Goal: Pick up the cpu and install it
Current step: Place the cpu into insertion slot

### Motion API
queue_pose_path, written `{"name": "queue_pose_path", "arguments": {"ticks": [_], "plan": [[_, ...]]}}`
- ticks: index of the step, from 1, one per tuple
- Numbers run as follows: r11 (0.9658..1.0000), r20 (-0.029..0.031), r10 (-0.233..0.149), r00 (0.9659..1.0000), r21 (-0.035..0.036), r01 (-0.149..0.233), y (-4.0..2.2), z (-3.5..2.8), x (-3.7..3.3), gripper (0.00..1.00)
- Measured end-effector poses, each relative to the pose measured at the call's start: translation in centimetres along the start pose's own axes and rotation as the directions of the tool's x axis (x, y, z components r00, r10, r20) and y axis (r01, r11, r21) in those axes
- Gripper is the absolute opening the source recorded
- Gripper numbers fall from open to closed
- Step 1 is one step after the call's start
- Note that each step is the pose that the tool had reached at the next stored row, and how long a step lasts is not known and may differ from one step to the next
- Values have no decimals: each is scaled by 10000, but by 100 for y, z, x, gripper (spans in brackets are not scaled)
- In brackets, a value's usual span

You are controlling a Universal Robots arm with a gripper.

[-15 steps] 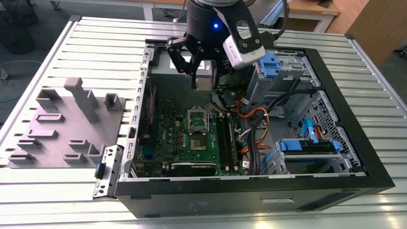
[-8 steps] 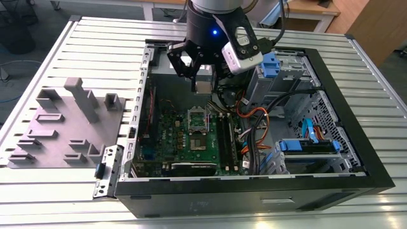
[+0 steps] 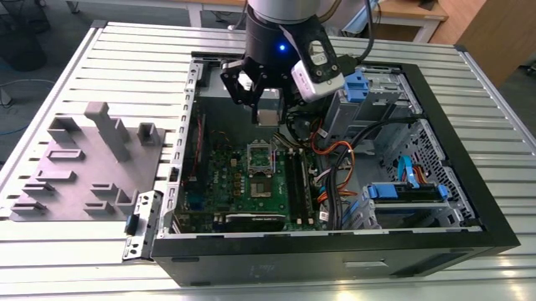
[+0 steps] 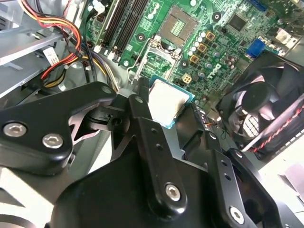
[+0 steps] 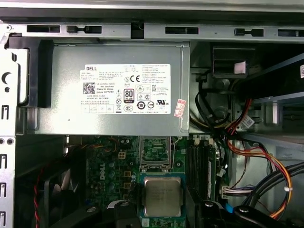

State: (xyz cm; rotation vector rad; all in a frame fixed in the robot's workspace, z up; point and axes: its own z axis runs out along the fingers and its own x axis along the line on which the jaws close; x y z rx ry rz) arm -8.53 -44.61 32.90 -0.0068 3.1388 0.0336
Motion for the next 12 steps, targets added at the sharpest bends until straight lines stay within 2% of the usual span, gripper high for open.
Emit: {"name": "queue_pose_path", "arguments": {"ticks": [4, 12], "plan": [[10000, 0, 0, 10000, 1, 0, -1, 56, 0, 47], [10000, 0, 0, 10000, 1, 0, -2, 67, 0, 47]]}}
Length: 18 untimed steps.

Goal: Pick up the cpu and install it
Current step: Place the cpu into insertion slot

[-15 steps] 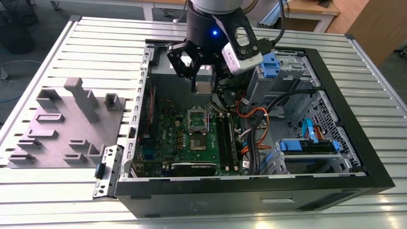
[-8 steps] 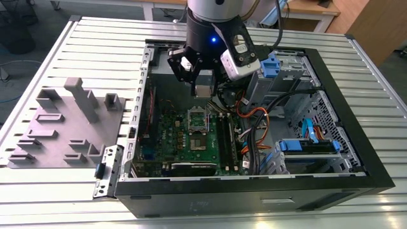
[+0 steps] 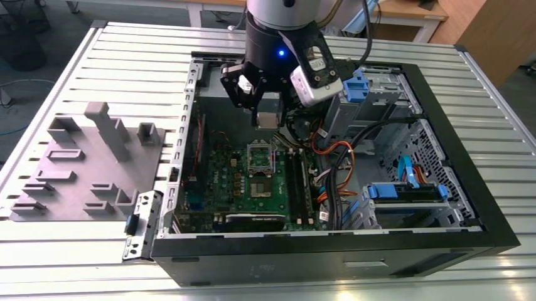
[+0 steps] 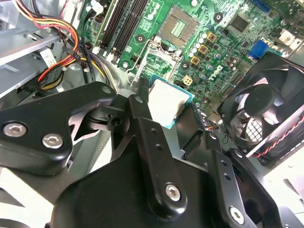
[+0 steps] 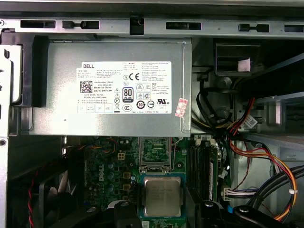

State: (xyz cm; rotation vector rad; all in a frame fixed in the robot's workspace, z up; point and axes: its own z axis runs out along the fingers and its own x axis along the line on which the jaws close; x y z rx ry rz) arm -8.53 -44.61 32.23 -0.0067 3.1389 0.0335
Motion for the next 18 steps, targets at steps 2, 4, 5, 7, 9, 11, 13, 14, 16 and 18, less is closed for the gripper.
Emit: {"name": "queue_pose_path", "arguments": {"ticks": [2, 4, 5, 7, 9, 11, 13, 14, 16, 18], "plan": [[10000, 0, 0, 10000, 1, 0, 0, 0, 0, 47], [10000, 0, 0, 10000, 1, 0, 0, 0, 0, 47], [10000, 0, 0, 10000, 1, 0, 0, 0, 0, 47], [10000, 1, 0, 10000, -2, 0, 0, 6, 0, 47], [10000, 1, 0, 10000, -2, 0, -1, 25, 0, 47], [10000, 0, 1, 10000, 0, -1, -7, 44, 1, 47], [10000, -1, -1, 10000, 1, 1, -20, 60, 0, 47], [10000, 0, -1, 10000, 0, 1, -28, 69, 0, 47], [10000, 1, -1, 10000, -2, 1, -45, 98, 0, 47], [10000, 0, 1, 10000, 1, -1, -51, 130, 2, 47]]}}
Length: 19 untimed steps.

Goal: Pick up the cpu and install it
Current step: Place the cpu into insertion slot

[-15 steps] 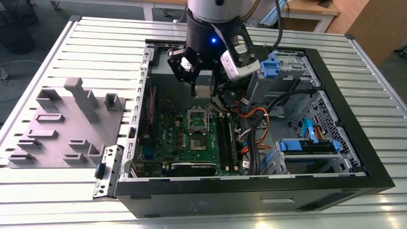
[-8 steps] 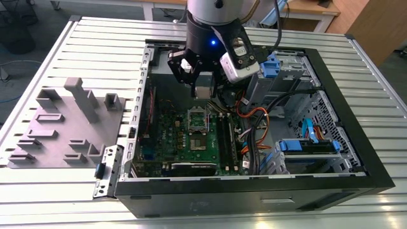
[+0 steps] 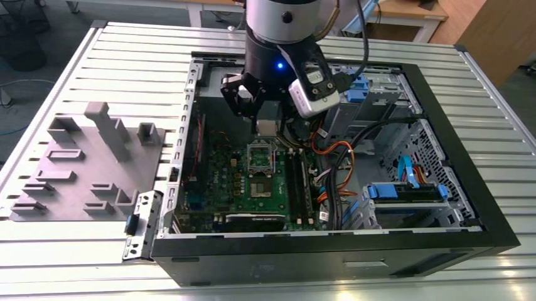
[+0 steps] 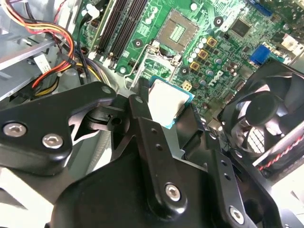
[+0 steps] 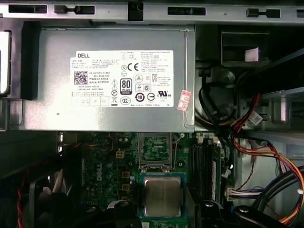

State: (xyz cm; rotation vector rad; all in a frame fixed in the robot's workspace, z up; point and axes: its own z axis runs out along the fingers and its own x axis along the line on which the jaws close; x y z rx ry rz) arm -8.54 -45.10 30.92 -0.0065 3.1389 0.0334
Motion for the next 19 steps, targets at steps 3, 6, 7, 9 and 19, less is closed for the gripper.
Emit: {"name": "queue_pose_path", "arguments": {"ticks": [3, 6, 7, 9, 19], "plan": [[10000, 0, -2, 10000, -1, 2, -5, 53, 0, 47], [10000, 1, -2, 10000, -1, 2, -13, 109, 0, 47], [10000, 0, -1, 10000, -1, 1, -16, 127, 0, 47], [10000, 0, -2, 10000, 0, 2, -25, 163, 0, 47], [10000, 0, -3, 10000, 1, 3, -35, 293, 17, 47]]}}
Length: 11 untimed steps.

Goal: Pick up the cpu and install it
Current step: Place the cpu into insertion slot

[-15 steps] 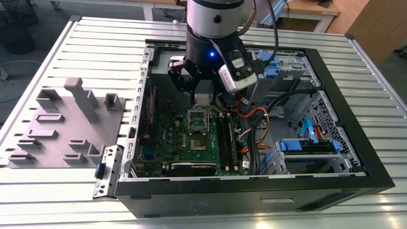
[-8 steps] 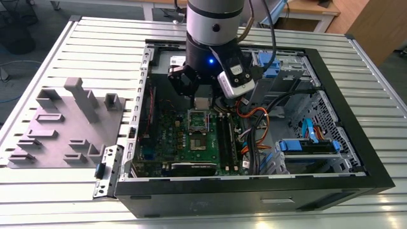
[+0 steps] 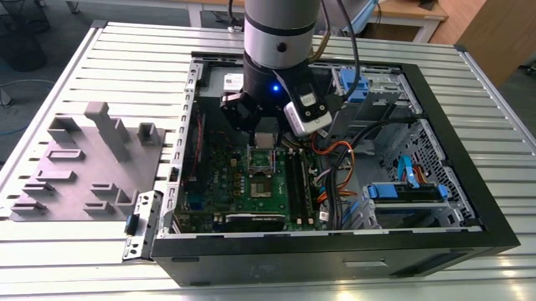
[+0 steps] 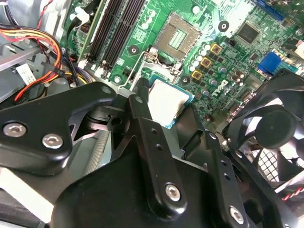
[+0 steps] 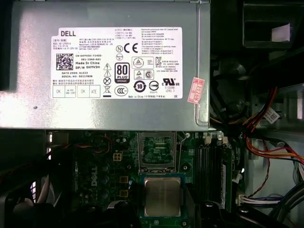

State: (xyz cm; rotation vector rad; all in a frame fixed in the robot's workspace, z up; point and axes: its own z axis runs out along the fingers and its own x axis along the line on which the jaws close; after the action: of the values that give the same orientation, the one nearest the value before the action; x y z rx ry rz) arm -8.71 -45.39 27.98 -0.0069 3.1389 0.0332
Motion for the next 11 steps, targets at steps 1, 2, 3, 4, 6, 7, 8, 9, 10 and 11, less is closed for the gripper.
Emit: {"name": "queue_pose_path", "arguments": {"ticks": [1, 2, 3, 4, 6, 7, 8, 9, 10, 11], "plan": [[10000, 0, 1, 10000, 0, -1, 0, 0, 0, 47], [10000, 0, 1, 10000, 0, -1, 0, 0, 0, 47], [10000, 1, 1, 10000, -1, -1, 0, 1, 0, 47], [10000, 1, 1, 10000, -1, -1, 0, 1, 0, 47], [10000, 3, 1, 10000, -2, -1, 0, 4, 1, 47], [10000, 9, 2, 10000, -6, -2, 0, 9, 3, 47], [10000, 12, 1, 10000, -5, -1, 1, 15, 4, 47], [10000, 11, 1, 10000, -2, -1, 0, 21, 5, 47], [10000, 11, 1, 10000, -2, -1, 0, 27, 7, 47], [10000, 11, 1, 10000, -2, -1, -1, 33, 10, 47]]}}
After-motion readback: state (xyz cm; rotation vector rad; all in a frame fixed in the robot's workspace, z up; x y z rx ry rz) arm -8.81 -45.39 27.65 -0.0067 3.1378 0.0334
